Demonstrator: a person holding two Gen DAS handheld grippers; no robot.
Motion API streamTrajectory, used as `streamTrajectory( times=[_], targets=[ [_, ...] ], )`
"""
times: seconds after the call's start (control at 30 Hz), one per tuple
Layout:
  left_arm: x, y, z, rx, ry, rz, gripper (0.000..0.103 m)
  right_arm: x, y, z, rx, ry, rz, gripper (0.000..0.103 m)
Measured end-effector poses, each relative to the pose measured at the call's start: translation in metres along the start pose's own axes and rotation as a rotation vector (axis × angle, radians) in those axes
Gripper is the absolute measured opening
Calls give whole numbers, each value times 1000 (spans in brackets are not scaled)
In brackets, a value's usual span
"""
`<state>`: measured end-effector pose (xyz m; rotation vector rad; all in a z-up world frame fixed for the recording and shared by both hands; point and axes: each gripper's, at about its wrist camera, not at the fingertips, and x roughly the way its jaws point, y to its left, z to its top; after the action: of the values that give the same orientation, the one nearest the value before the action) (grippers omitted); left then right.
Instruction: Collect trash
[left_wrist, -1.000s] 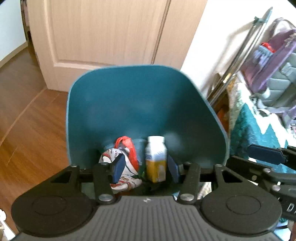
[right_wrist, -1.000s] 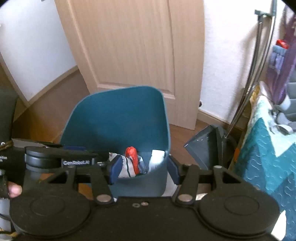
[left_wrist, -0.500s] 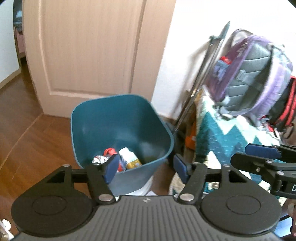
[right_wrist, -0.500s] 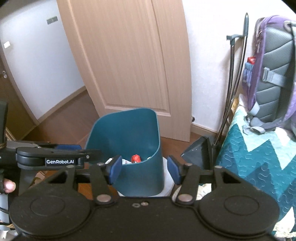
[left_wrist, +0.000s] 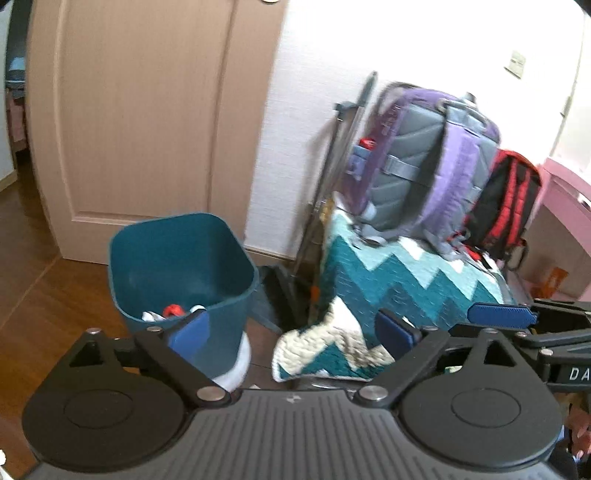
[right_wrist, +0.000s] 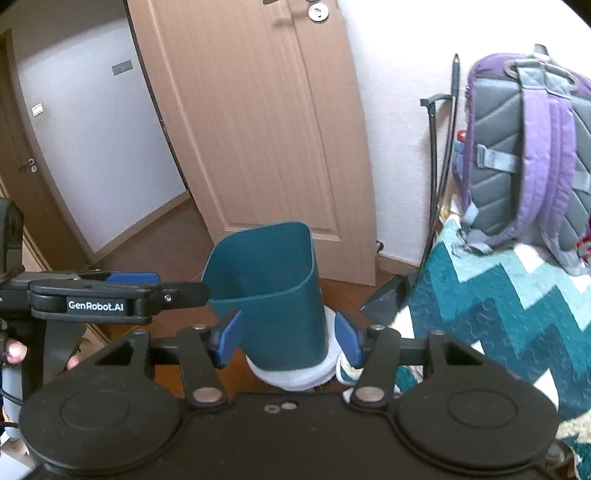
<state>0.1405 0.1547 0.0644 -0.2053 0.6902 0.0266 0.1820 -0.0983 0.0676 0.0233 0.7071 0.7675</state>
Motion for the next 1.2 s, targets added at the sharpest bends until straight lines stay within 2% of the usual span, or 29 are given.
streamTrajectory(
  times=[0.23,0.5,0.67,0.9,1.07,1.2],
  targets=[
    [26,-20,-43,7,42,-32,102,3,-33,-47,48,68,-34,55],
    [111,-22,-97,-50,265,12,102,48,-90,-109,155,192,-98,55],
    [170,-22,-127,-76,389,83,102,89,-131,-146,262,274,-146,55],
    [259,-22,-156,-75,555,115,102,152,-189,-185,430,359,-184,55],
    [321,-16,-167,-5,671,122,102,201,-220,-207,489,410,-207,55],
    [362,-9,-179,96,735,100,102,240,-234,-221,504,447,-228,55]
  ],
)
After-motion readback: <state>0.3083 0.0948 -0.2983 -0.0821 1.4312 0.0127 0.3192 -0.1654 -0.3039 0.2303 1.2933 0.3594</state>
